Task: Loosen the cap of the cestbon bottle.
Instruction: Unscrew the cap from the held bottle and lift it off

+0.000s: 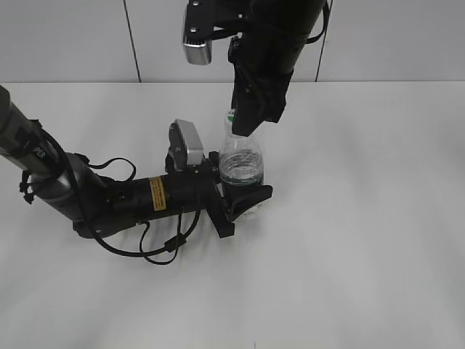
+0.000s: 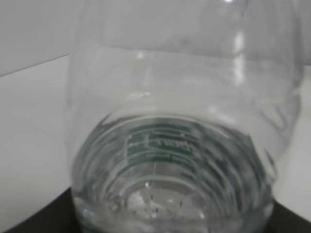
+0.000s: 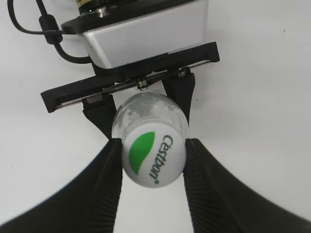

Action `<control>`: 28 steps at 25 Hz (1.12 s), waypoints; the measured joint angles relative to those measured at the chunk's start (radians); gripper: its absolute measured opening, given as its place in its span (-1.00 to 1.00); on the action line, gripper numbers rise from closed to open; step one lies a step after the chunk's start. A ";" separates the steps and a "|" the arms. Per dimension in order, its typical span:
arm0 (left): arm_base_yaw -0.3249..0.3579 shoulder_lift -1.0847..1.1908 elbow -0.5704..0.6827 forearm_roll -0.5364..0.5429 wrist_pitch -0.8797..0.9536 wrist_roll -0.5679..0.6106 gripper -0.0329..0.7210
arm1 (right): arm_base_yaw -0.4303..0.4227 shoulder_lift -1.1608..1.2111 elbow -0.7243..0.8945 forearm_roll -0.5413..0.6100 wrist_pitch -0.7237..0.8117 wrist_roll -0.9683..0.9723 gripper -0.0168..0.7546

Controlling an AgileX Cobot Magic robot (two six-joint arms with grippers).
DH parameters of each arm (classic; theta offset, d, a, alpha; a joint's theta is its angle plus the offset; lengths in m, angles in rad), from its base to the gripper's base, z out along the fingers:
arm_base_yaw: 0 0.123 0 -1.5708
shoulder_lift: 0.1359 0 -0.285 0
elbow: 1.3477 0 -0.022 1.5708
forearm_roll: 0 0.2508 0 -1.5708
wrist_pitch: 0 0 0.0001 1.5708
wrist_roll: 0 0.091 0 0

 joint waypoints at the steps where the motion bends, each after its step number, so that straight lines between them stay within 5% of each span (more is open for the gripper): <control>1: 0.000 0.000 0.000 0.000 0.000 0.000 0.15 | 0.000 0.000 0.000 -0.001 0.000 -0.031 -0.17; 15: 0.000 0.000 -0.003 0.032 0.002 0.000 0.15 | 0.000 -0.004 -0.001 -0.011 0.005 -0.384 -0.18; 24: 0.000 0.000 -0.003 0.045 0.000 -0.006 0.15 | 0.000 -0.006 -0.001 -0.015 0.013 -0.122 -0.14; 28: 0.000 0.000 -0.003 0.046 0.002 -0.007 0.15 | 0.000 -0.006 -0.001 0.023 0.012 0.114 0.34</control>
